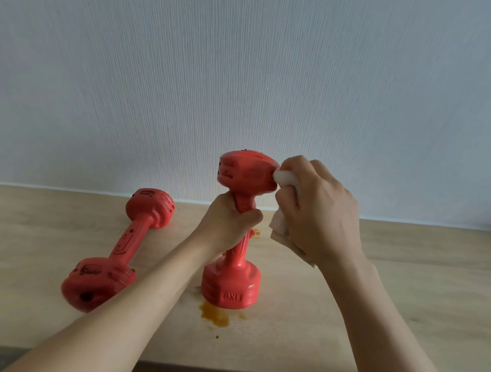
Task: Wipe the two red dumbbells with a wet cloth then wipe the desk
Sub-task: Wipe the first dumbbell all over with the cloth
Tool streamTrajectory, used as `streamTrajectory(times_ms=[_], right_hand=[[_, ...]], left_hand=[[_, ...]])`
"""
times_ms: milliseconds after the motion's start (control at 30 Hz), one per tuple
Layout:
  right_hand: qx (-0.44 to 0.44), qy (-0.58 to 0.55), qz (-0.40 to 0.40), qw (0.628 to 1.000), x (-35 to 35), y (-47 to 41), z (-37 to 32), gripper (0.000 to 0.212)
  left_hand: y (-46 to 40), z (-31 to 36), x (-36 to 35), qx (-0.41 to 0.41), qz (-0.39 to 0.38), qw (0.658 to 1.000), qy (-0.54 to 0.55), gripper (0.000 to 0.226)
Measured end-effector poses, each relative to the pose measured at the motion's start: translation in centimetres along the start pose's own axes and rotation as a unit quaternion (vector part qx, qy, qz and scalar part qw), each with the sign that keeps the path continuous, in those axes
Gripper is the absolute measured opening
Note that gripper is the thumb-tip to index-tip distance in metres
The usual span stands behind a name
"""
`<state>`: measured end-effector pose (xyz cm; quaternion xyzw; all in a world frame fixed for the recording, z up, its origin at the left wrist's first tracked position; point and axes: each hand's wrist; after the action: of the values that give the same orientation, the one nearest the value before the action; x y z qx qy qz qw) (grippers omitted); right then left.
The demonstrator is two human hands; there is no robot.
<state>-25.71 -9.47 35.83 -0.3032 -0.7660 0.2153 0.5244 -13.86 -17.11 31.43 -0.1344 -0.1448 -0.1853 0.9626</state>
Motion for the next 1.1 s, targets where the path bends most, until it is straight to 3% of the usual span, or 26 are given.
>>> streamTrajectory(times_ms=[233,433,800,933,1100], right_hand=[[-0.054,0.044,-0.026,0.997,-1.1,-0.5,1.4,0.017],[0.031,0.067,0.014,0.997,-0.1,0.6,-0.8,0.018],[-0.087,-0.004,-0.094,0.992,-1.8,-0.6,1.7,0.011],[-0.050,0.028,-0.104,0.993,-1.8,0.2,0.8,0.010],[-0.014,0.037,-0.081,0.996,-1.6,0.4,0.1,0.023]], left_hand=[[0.2,0.3,-0.9,-0.028,0.013,0.999,-0.043,0.020],[0.0,0.5,-0.8,-0.027,0.034,0.998,-0.041,0.010],[0.3,0.0,-0.6,-0.048,0.005,0.997,-0.053,0.010],[0.1,-0.1,-0.2,-0.021,0.038,0.999,-0.030,0.015],[-0.3,-0.6,0.1,-0.016,0.051,0.998,-0.019,0.017]])
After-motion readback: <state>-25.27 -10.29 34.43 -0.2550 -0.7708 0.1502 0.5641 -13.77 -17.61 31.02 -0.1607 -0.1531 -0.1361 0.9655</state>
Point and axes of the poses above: each hand's wrist, its own y-axis away from the middle knuckle, its own x-axis out of the back of the hand, z = x × y, and after that the axes turned 4 degrees about -x, right-handed
